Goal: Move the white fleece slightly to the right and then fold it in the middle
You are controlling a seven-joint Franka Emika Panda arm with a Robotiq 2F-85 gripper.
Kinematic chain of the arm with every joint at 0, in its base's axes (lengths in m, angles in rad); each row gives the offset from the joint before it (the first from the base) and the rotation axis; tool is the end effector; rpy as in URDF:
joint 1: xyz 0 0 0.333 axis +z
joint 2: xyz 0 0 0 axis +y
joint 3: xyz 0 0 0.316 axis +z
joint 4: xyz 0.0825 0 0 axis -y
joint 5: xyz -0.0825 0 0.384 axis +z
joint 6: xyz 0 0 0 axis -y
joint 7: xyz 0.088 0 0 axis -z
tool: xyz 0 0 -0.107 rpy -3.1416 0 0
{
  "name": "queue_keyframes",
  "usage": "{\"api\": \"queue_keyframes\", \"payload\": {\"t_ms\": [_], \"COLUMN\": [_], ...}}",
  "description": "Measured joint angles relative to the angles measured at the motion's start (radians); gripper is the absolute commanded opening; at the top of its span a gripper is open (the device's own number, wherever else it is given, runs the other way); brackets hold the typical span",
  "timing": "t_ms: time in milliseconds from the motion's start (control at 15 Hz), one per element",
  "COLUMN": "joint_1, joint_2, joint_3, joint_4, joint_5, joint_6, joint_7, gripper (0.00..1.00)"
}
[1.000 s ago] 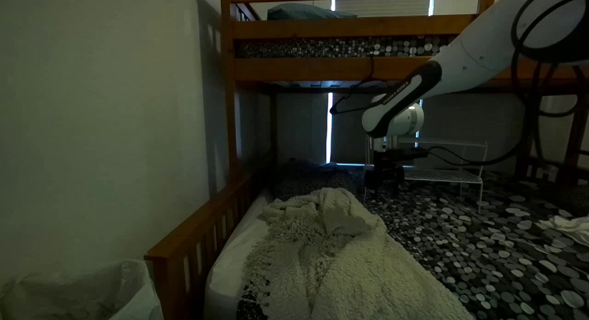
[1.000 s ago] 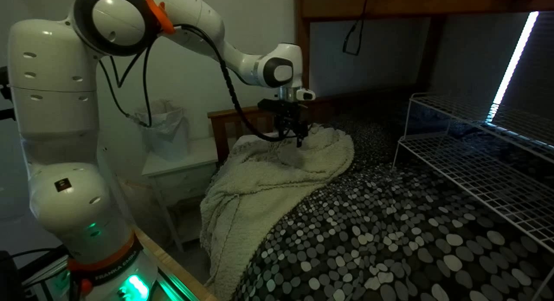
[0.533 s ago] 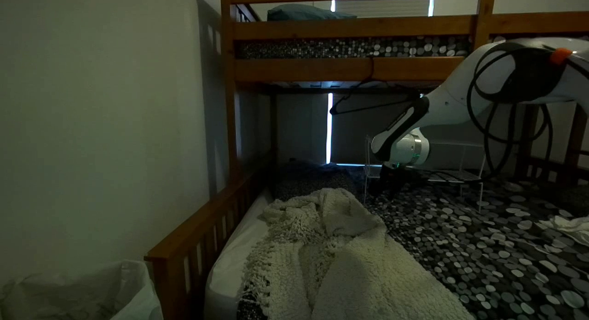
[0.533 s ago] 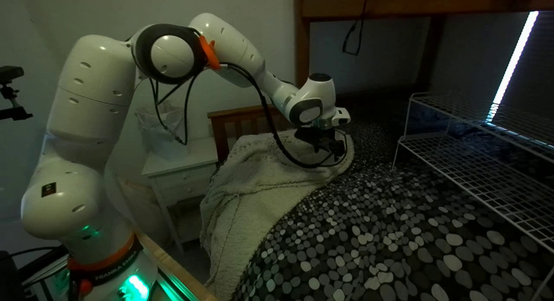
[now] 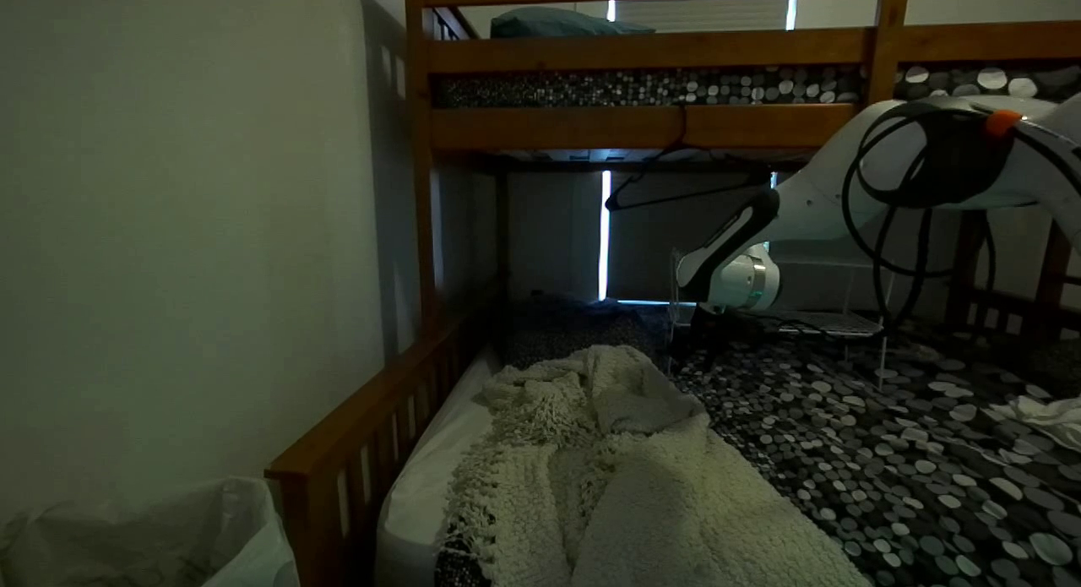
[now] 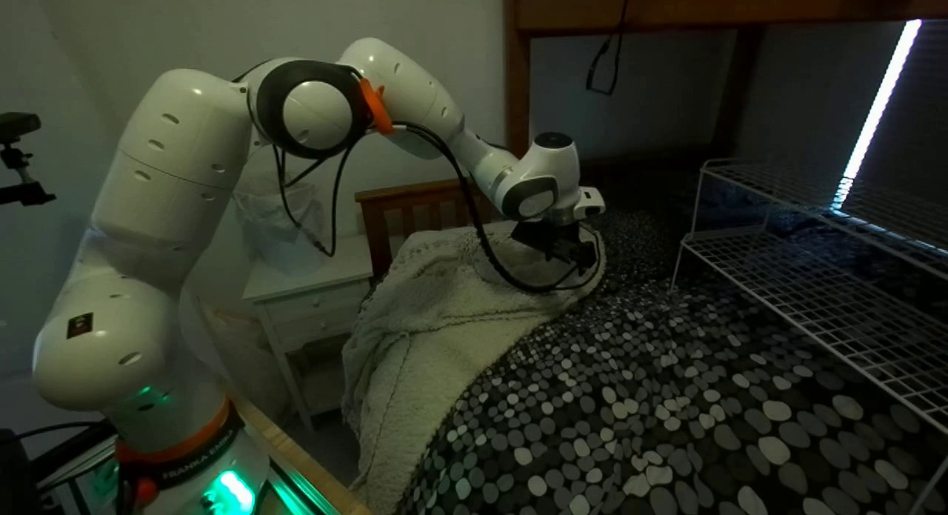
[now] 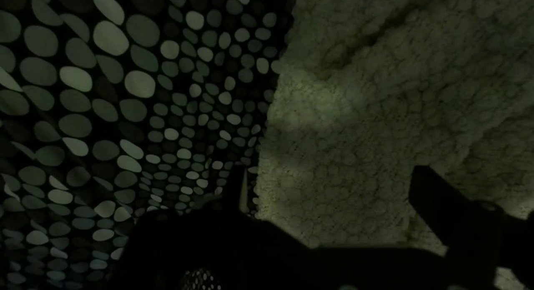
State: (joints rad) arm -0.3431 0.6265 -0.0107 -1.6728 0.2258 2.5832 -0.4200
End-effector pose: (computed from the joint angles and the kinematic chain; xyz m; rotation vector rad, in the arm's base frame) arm 0.6628 -0.2480 0.2682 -3.0760 0.1625 -0.4886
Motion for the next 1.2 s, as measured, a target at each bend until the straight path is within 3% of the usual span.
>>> {"api": "queue_keyframes", "payload": {"t_ms": [400,800,867,933,1200], "joint_1": [-0.048,-0.139,-0.152,-0.165,-0.209], "joint_2": [0.131,0.304,0.330,0.356,0.433], "joint_3": [0.050,0.164,0.182,0.203,0.285], "joint_4": [0.107,0.279,0.307,0.334,0.429], "joint_5": [0.003,0.029,0.036,0.048,0.100], "joint_6": [-0.003,0.000,0.000,0.000,-0.025], "joint_7": [-0.016,-0.097,-0.104,-0.113,-0.137], "gripper": [1.00,1.00,0.75,0.74,0.42]}}
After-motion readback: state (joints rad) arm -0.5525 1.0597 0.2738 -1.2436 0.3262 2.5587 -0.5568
